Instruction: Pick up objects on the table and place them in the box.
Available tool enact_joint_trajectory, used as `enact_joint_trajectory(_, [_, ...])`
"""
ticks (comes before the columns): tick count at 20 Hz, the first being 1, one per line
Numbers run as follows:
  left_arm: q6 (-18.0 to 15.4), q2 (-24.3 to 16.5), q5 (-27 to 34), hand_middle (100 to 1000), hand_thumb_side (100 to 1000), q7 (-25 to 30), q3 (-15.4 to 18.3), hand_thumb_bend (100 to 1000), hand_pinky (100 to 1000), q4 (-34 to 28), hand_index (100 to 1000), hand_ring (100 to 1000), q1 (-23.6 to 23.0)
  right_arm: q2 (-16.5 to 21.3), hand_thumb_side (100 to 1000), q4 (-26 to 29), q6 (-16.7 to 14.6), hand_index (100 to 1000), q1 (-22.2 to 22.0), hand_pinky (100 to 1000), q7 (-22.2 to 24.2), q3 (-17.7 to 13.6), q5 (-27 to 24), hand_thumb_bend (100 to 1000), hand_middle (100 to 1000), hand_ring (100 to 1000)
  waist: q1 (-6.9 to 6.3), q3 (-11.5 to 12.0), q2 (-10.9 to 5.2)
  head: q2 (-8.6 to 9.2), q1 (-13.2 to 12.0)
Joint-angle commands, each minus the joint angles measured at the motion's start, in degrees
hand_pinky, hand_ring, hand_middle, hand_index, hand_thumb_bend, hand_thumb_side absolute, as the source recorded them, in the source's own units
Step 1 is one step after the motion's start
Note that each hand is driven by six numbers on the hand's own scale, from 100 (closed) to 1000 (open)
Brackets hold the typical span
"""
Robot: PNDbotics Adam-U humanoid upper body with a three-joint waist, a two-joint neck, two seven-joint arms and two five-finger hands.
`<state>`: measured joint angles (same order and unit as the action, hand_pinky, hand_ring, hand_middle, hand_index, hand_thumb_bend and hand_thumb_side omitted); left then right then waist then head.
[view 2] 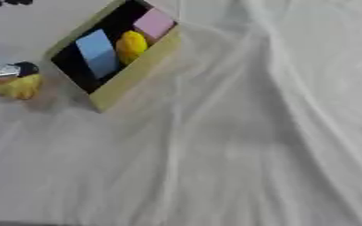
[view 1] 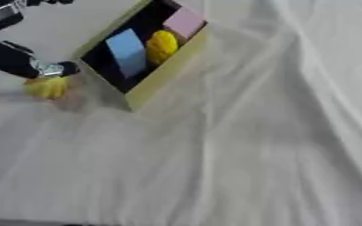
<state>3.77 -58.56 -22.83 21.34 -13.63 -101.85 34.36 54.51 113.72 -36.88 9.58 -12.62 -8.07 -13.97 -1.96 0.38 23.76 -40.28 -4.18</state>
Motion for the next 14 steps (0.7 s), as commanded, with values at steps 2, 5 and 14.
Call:
enact_joint_trajectory(2, [-0.7,-2.5,-0.5,866,347,2.3,-0.1,649,882,1.2,943,905,-0.5,0.2,504,0.9,0.5,862,0.5,924,-0.6,-0.7,0.5,100,766,843,0.25,-0.1,-1.26,-0.32,-0.4])
enact_joint_trajectory(5, [-0.9,-2.0,-0.8,861,314,3.1,-0.9,642,876,2.9,936,901,-0.5,-0.2,506,0.9,0.9,861,0.8,924,-0.6,-0.7,0.2,100,765,842,0.47,-0.3,-1.39,-0.35,0.0])
enact_joint_trajectory(14, [-0.3,-1.2,-1.3,798,321,3.6,-1.5,601,848,6.3,929,879,-0.5,-0.9,519,0.9,1.2,858,0.9,926,-0.4,-0.7,0.6,100,760,839,0.61,-0.5,-0.85,2.50,3.0])
